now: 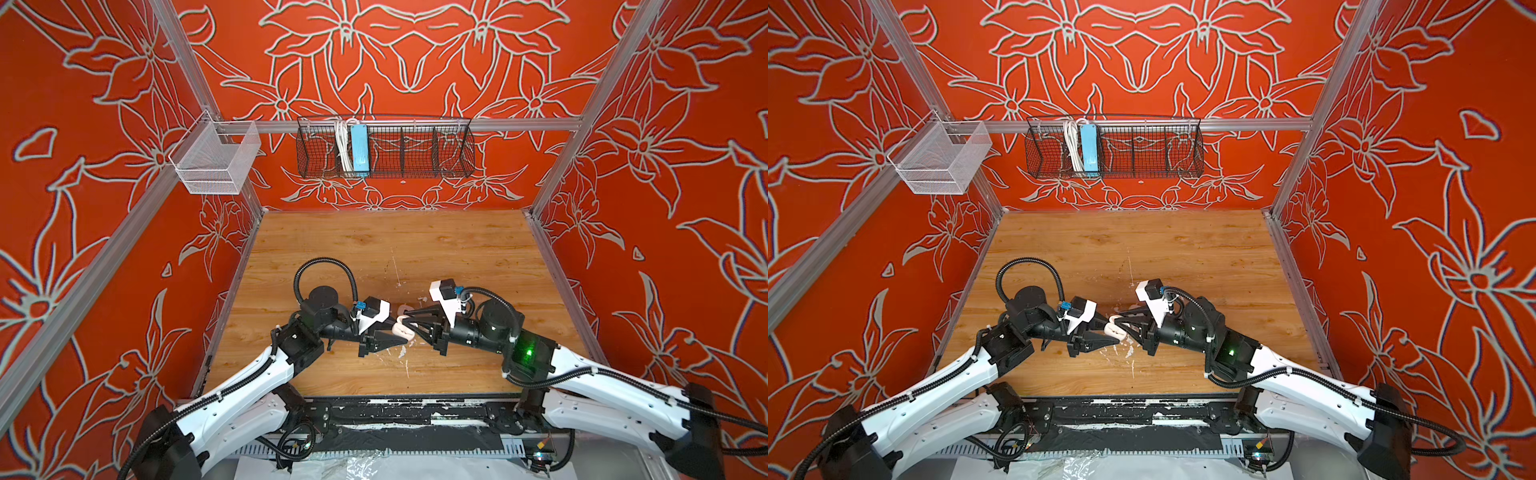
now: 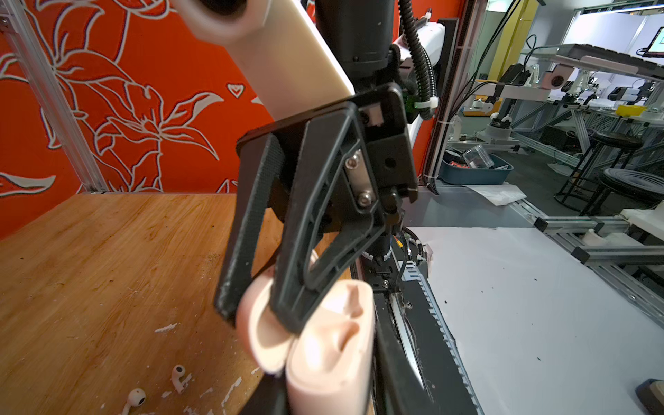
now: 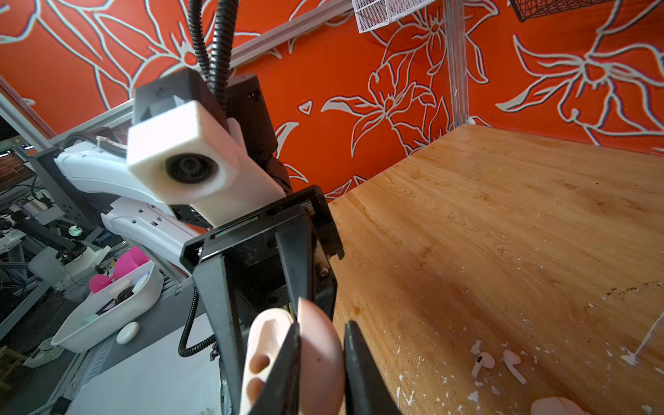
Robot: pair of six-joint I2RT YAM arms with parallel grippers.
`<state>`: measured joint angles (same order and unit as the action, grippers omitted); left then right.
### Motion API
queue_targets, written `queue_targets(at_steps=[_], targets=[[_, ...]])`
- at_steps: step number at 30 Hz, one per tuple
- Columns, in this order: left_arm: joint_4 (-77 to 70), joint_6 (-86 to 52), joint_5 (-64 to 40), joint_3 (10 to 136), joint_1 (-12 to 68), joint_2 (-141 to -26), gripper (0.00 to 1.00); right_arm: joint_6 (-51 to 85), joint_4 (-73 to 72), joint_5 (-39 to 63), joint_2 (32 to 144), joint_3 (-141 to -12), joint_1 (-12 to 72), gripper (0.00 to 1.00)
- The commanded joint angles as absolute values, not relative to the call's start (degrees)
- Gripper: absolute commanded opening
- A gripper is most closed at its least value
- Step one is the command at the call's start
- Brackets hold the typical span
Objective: Insert wireless bluetooth earbuds into charging case
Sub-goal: Open the charging case.
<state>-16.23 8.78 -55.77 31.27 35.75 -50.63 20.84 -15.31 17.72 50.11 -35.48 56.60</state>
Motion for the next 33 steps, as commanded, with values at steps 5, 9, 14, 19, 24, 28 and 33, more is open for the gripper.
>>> queue_targets(at_steps=[5, 9, 14, 19, 24, 28, 33], targets=[[-19.1, 7.9, -56.5, 31.2, 36.1, -50.2, 0.35, 21.9, -19.2, 16.5, 49.5, -34.3, 56.3, 0.12], [-18.6, 8.2, -56.7, 31.5, 36.1, -50.5, 0.33, 22.1, -19.8, 17.0, 49.9, -34.3, 56.3, 0.12], [-17.7, 8.9, -57.2, 31.9, 36.1, -50.7, 0.18, 21.9, -19.7, 17.0, 49.7, -34.3, 56.3, 0.14], [-17.8, 9.1, -56.8, 31.9, 36.1, -50.9, 0.00, 21.6, -18.8, 16.3, 50.2, -34.6, 56.3, 0.41], [-19.5, 4.7, -46.4, 30.9, 36.0, -50.3, 0.00, 20.8, -9.8, 9.9, 47.1, -37.5, 56.3, 0.59], [-13.9, -7.9, -21.8, 35.2, 36.0, -49.7, 0.00, 21.8, 3.8, -2.0, 42.3, -40.9, 56.3, 0.62], [-3.3, -13.9, -18.8, 42.5, 36.2, -49.2, 0.00, 23.1, 14.7, -17.5, 40.4, -39.6, 56.0, 0.59]])
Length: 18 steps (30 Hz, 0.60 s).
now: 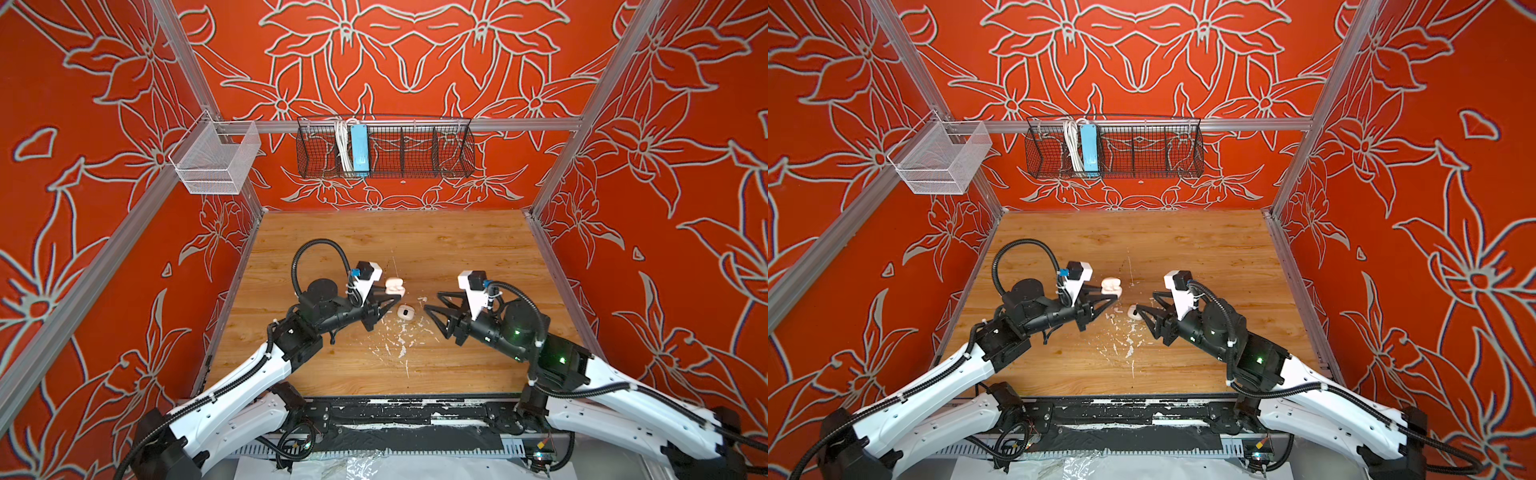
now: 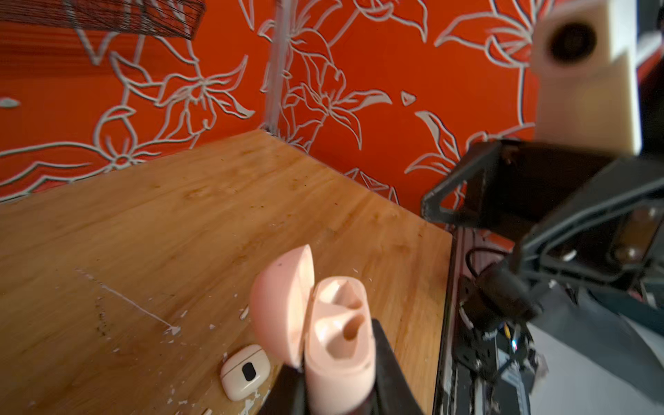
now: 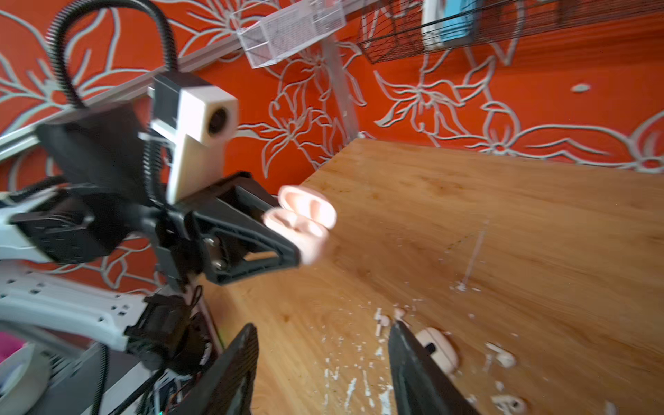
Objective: Insert wireless bluetooth earbuds into charging case
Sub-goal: Open the charging case.
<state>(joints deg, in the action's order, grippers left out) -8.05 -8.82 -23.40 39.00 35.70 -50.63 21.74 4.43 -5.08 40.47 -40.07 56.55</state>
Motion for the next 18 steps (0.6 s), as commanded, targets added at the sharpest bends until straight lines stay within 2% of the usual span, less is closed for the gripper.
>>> queue_targets(at_steps=[1, 4, 10, 14, 18], targets=[[-3.7, -12.7, -22.4, 42.6, 36.4, -49.1, 0.00, 23.3, 15.4, -19.2, 41.1, -38.6, 55.6, 0.58], [-5.9, -14.0, -23.0, 41.1, 36.7, -48.0, 0.00, 25.5, 15.8, -20.2, 44.3, -35.5, 52.7, 0.55], [-5.8, -16.2, -21.4, 41.1, 36.7, -47.7, 0.00, 26.2, 11.7, -11.5, 53.9, -34.4, 44.3, 0.52], [-5.6, -17.4, -18.8, 40.2, 36.7, -46.6, 0.00, 21.3, 5.4, -1.3, 62.8, -37.2, 44.2, 0.51], [-2.2, -18.6, -11.0, 40.5, 36.7, -45.8, 0.00, 18.6, 0.7, 4.5, 69.9, -40.2, 45.1, 0.46]])
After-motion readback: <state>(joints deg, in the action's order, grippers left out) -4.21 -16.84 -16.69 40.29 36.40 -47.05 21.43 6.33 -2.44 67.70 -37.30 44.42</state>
